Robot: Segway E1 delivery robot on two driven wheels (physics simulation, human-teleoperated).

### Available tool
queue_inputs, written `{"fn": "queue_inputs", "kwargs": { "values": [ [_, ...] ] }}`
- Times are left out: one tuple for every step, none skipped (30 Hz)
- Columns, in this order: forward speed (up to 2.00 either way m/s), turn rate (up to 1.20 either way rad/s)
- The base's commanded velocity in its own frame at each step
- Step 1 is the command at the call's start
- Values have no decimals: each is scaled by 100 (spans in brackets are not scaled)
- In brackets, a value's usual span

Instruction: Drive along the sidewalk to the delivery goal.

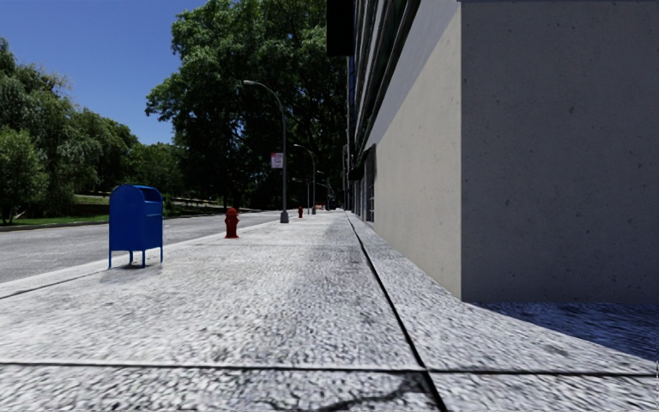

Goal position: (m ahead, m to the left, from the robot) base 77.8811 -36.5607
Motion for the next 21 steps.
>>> {"fn": "queue_inputs", "kwargs": {
  "values": [
    [200,0],
    [200,0],
    [200,0],
    [200,0],
    [200,-2],
    [200,-13],
    [200,-16],
    [200,-16],
    [200,-17],
    [200,-17],
    [200,-17],
    [200,-17],
    [200,-17],
    [200,-17],
    [200,-17],
    [200,-12],
    [200,-1],
    [200,0],
    [200,0],
    [200,0],
    [200,0]
  ]
}}
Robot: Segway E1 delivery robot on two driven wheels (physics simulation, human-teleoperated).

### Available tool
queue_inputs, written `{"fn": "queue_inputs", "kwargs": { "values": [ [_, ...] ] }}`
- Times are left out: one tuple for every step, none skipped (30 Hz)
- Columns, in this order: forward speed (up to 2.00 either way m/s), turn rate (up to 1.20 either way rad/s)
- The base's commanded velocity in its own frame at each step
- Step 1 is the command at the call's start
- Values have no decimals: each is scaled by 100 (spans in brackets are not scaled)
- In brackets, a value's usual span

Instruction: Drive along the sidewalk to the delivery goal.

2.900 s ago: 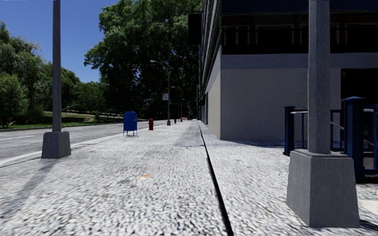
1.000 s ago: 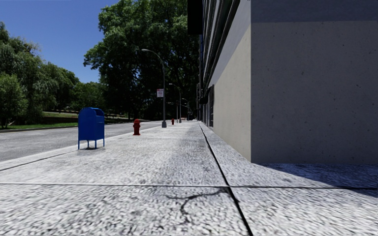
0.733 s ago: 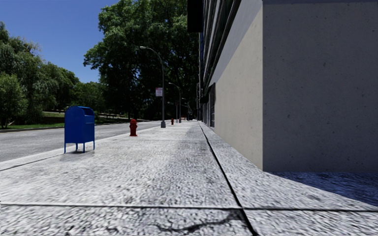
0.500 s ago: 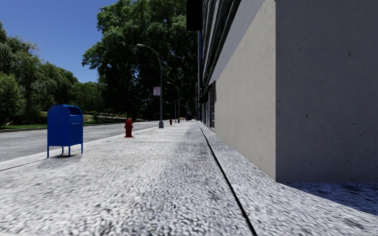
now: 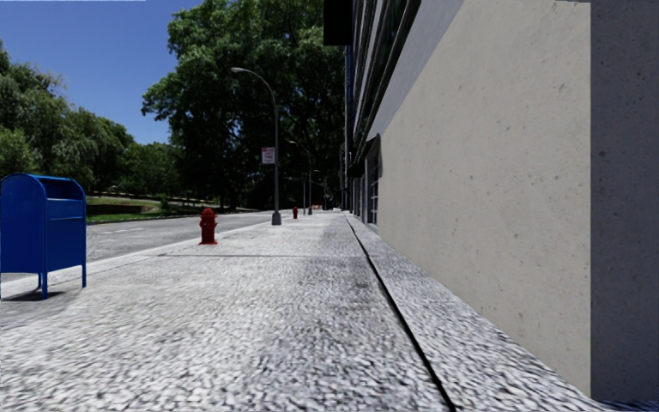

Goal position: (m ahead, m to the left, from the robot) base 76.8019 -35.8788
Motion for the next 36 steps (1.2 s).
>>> {"fn": "queue_inputs", "kwargs": {
  "values": [
    [200,0],
    [200,0],
    [200,0],
    [200,0],
    [200,0],
    [200,0],
    [200,0],
    [200,0],
    [200,0],
    [200,0],
    [200,0],
    [200,0],
    [200,0],
    [200,0],
    [200,0],
    [200,0],
    [200,0],
    [200,-1],
    [200,-6],
    [200,-6],
    [200,-9],
    [200,-13],
    [200,-17],
    [200,-17],
    [200,-19],
    [200,-20],
    [200,-20],
    [200,-20],
    [200,-20],
    [200,-20],
    [200,-20],
    [200,-20],
    [200,-20],
    [200,-20],
    [200,-20],
    [200,-20]
  ]
}}
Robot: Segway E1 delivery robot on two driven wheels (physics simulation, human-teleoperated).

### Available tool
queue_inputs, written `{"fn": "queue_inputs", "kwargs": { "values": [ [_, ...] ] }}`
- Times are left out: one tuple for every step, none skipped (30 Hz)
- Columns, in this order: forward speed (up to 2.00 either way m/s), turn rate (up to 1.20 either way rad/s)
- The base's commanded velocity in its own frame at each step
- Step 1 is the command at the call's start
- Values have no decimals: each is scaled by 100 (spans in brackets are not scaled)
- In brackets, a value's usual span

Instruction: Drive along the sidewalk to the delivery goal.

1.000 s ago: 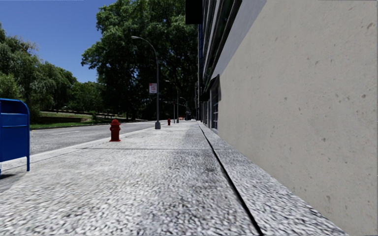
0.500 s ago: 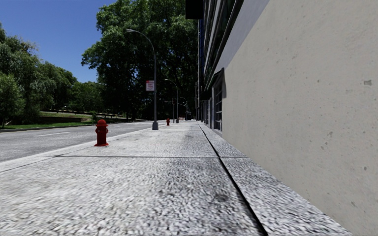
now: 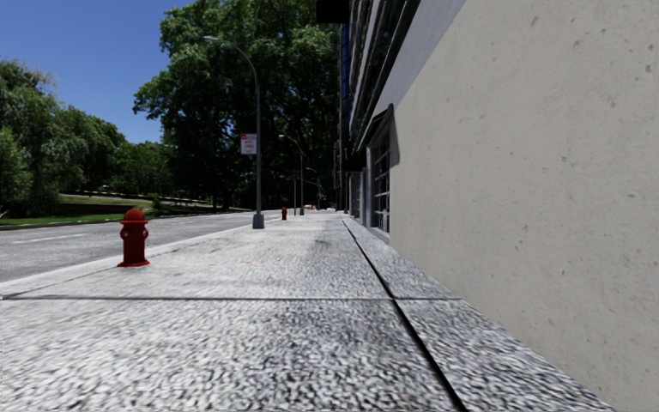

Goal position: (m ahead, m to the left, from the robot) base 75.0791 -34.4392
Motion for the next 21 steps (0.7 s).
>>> {"fn": "queue_inputs", "kwargs": {
  "values": [
    [200,-20],
    [200,-20],
    [200,-20],
    [200,-20],
    [200,-17],
    [200,-17],
    [200,0],
    [200,0],
    [200,0],
    [200,0],
    [200,0],
    [200,0],
    [200,0],
    [200,0],
    [200,0],
    [200,0],
    [200,0],
    [200,0],
    [200,0],
    [200,0],
    [200,0]
  ]
}}
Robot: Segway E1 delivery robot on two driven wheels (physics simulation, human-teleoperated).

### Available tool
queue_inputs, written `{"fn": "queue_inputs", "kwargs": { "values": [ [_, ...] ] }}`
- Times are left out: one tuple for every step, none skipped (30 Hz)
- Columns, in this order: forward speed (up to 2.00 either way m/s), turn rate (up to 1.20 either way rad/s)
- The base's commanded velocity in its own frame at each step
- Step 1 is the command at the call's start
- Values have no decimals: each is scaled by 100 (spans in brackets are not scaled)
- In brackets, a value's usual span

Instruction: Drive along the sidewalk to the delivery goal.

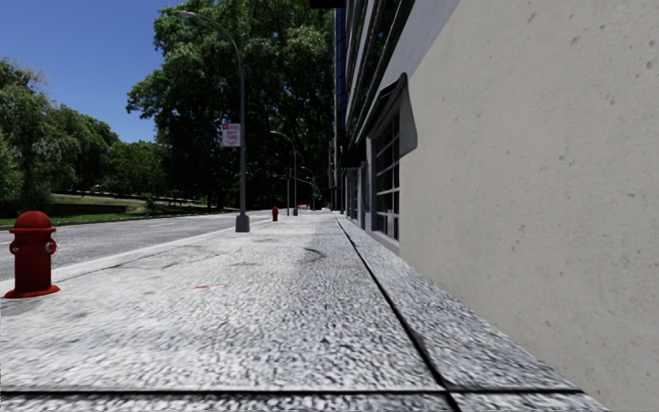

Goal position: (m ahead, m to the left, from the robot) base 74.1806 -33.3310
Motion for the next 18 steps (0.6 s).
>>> {"fn": "queue_inputs", "kwargs": {
  "values": [
    [200,0],
    [200,0],
    [200,0],
    [200,0],
    [200,0],
    [200,0],
    [200,0],
    [200,0],
    [200,0],
    [200,0],
    [200,0],
    [200,0],
    [200,0],
    [200,0],
    [200,0],
    [200,0],
    [200,0],
    [200,0]
  ]
}}
